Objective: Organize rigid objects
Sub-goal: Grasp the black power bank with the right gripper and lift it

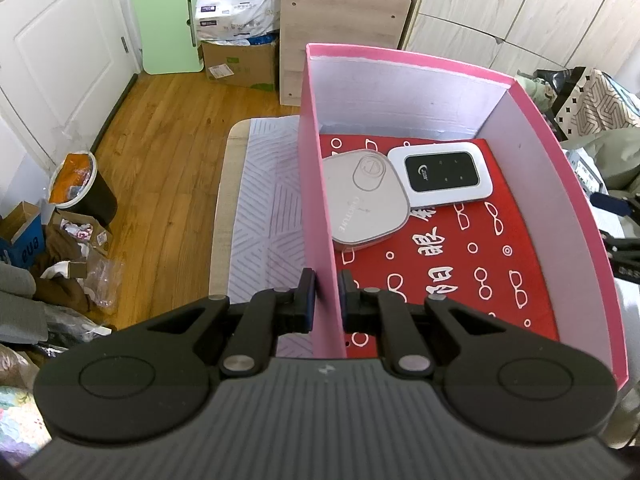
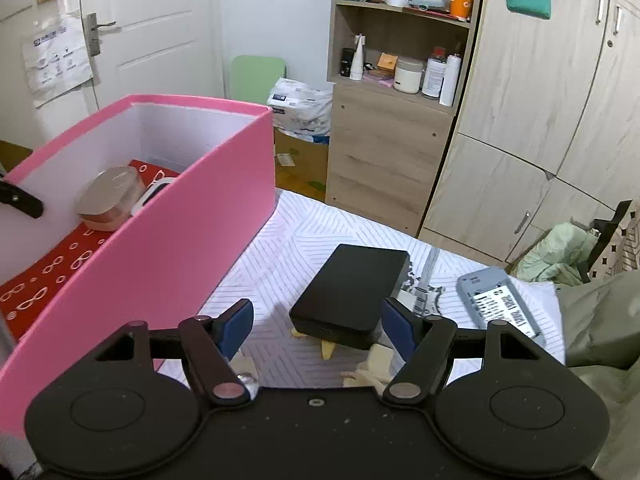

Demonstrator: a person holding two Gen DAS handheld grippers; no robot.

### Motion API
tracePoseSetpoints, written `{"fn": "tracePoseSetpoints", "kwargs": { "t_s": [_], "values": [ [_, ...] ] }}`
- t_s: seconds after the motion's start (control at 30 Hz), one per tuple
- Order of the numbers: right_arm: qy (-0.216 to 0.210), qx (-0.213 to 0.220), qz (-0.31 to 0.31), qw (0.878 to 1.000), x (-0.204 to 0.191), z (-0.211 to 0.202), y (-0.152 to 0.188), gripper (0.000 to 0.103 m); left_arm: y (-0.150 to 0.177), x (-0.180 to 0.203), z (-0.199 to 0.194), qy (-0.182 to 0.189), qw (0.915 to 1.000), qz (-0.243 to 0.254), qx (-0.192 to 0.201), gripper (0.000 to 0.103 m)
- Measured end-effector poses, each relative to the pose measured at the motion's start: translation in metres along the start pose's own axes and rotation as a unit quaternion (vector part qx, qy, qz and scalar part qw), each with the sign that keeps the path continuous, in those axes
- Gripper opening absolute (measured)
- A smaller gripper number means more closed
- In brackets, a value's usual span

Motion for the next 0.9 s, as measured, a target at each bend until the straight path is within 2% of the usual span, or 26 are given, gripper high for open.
{"fn": "tracePoseSetpoints", "kwargs": {
  "t_s": [0.27, 0.43, 0.6, 0.67, 0.73, 0.9],
  "values": [
    [0.067, -0.005, 0.003, 0.998, 0.007, 0.037, -0.008, 0.081, 0.0, 0.001, 0.002, 0.0, 1.0, 0.001, 0.0, 0.01],
    [0.073, -0.034, 0.001, 0.997, 0.003, 0.057, -0.009, 0.083, 0.0, 0.002, 0.003, -0.003, 1.0, 0.003, -0.002, 0.01],
    [0.099, -0.038, -0.019, 0.994, 0.001, 0.064, -0.011, 0.083, 0.001, 0.003, 0.004, -0.004, 1.0, 0.003, -0.002, 0.01],
    [0.1, -0.036, -0.023, 0.994, 0.002, 0.065, -0.011, 0.079, 0.001, 0.003, 0.004, -0.003, 1.0, 0.003, -0.002, 0.01],
    [0.092, -0.032, -0.034, 0.995, 0.001, 0.061, -0.012, 0.071, 0.001, 0.003, 0.004, -0.003, 1.0, 0.003, -0.002, 0.01],
    [0.057, -0.022, -0.016, 0.998, 0.002, 0.046, -0.014, 0.068, 0.001, 0.003, 0.005, -0.004, 1.0, 0.002, -0.002, 0.01]
  ]
}}
Point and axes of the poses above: each gripper's, at about its wrist camera, not at the fingertips, and z roughly the way its jaws point, x to its right, y to its underside, the point moved 7 cm from there along z, roughly the way its jaws point, and after that the axes turned 11 degrees about y, right-handed, at the moved point
